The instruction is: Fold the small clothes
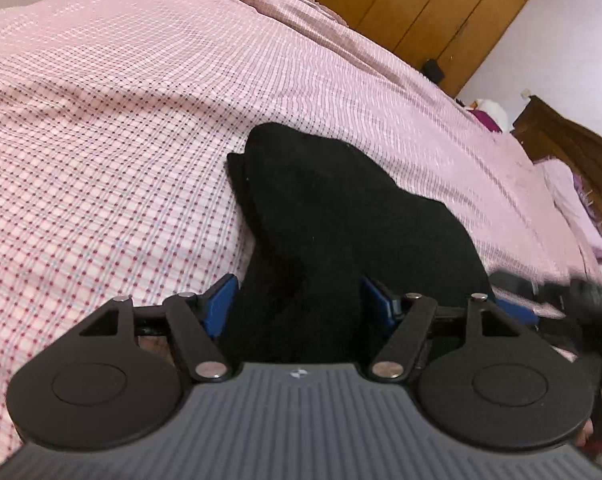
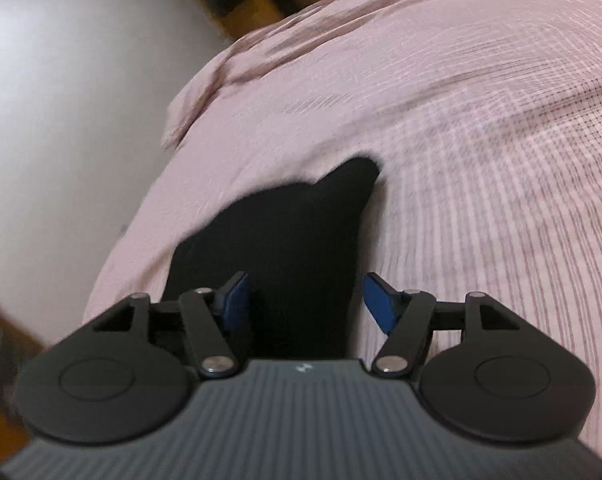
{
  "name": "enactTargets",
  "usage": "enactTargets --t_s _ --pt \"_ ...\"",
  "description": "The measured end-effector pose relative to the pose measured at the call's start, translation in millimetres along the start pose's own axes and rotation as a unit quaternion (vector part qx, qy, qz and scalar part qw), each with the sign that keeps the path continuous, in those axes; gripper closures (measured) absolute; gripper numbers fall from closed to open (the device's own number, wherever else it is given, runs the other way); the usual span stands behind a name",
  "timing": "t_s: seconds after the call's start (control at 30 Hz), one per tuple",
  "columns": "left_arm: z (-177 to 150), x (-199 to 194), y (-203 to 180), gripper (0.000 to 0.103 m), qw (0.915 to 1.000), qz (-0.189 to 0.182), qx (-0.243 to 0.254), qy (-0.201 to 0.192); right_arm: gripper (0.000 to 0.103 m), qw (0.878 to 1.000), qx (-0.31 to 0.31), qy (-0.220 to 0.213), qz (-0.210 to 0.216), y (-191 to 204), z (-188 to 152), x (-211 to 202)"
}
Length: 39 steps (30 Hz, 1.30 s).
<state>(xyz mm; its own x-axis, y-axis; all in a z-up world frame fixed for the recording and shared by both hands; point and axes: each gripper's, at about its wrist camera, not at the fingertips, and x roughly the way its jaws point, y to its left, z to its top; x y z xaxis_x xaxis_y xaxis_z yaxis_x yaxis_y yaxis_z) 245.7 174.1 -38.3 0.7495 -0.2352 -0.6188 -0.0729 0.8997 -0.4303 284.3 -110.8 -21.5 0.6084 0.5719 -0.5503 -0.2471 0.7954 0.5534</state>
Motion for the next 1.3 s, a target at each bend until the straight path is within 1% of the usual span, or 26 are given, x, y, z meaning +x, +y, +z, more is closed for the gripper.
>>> enactTargets --t_s 0.1,0.13,0.2,0.27,0.33,0.37,0.43,0.5,0.53,0.57,0.63,0.7,0.77,0.8,0.83,0.87,0.9,0.93,0.97,1.03,1.13,1.3 --pt "-4 -4 -2 0.029 0.9999 0.006 0.011 0.005 0.038 0.997 -0.059 0.045 -0.012 10 -28 -1" --pt "-6 -7 -4 0.029 0.9998 0.009 0.016 0.006 0.038 0.996 -0.072 0.052 -0.018 10 -38 -1" --pt "-10 -7 -6 0.029 0.9990 0.021 0.035 0.014 0.039 0.995 -0.083 0.047 -0.018 3 -54 -1" --pt "-13 -9 -10 0.028 0.9981 0.028 0.052 0.015 0.039 0.996 -0.075 0.039 -0.012 -2 -59 -4" --pt "-13 -9 -13 0.026 0.9980 0.027 0.055 0.017 0.039 0.997 -0.063 0.044 -0.011 -2 -55 -6" --pt "-13 -10 -13 0.025 0.9983 0.021 0.051 0.018 0.037 0.997 -0.058 0.046 -0.007 -1 -51 -7" --pt "-11 -9 -10 0.024 0.9991 0.013 0.034 0.022 0.037 0.998 -0.055 0.039 0.004 2 -42 -10" --pt "-9 -7 -7 0.023 0.9995 0.003 0.017 0.028 0.029 0.998 -0.056 0.012 0.005 6 -29 -12" --pt "-9 -6 -7 0.023 0.9994 -0.001 0.013 0.031 0.022 0.998 -0.056 0.000 0.007 7 -24 -9" --pt "-10 -5 -7 0.023 0.9994 -0.005 0.012 0.033 0.022 0.998 -0.058 -0.008 0.013 6 -18 -4" --pt "-11 -4 -9 0.023 0.9991 -0.014 0.014 0.038 0.023 0.999 -0.052 0.001 0.006 4 -5 15" --pt "-13 -2 -12 0.023 0.9986 -0.023 0.018 0.043 0.020 0.999 -0.028 0.025 0.001 -3 3 38" --pt "-15 1 -15 0.023 0.9980 -0.034 0.020 0.049 0.021 0.999 0.002 0.047 0.026 -13 5 57" --pt "-16 2 -16 0.025 0.9979 -0.038 0.020 0.049 0.022 0.998 0.014 0.049 0.045 -17 4 63" --pt "-17 3 -18 0.033 0.9978 -0.039 0.024 0.047 0.030 0.997 0.020 0.049 0.056 -15 3 65" --pt "-17 3 -20 0.048 0.9980 -0.035 0.030 0.044 0.044 0.996 0.028 0.053 0.066 -14 1 65" --pt "-17 3 -21 0.053 0.9982 -0.031 0.033 0.041 0.048 0.995 0.040 0.053 0.069 -14 1 65" --pt "-16 1 -21 0.063 0.9982 -0.034 0.029 0.038 0.056 0.995 0.046 0.050 0.072 -13 2 62" --pt "-15 -2 -20 0.069 0.9983 -0.041 0.019 0.035 0.060 0.995 0.047 0.047 0.076 -12 3 58" --pt "-12 -12 -18 0.071 0.9982 -0.054 0.007 0.026 0.062 0.995 0.042 0.040 0.084 -9 4 47" --pt "-11 -29 -25 0.072 0.9977 -0.064 0.013 0.014 0.062 0.995 0.027 0.033 0.091 0 6 28" --pt "-29 -59 -46 0.072 0.9963 -0.083 0.021 0.003 0.062 0.995 0.009 0.029 0.095 4 1 -13"
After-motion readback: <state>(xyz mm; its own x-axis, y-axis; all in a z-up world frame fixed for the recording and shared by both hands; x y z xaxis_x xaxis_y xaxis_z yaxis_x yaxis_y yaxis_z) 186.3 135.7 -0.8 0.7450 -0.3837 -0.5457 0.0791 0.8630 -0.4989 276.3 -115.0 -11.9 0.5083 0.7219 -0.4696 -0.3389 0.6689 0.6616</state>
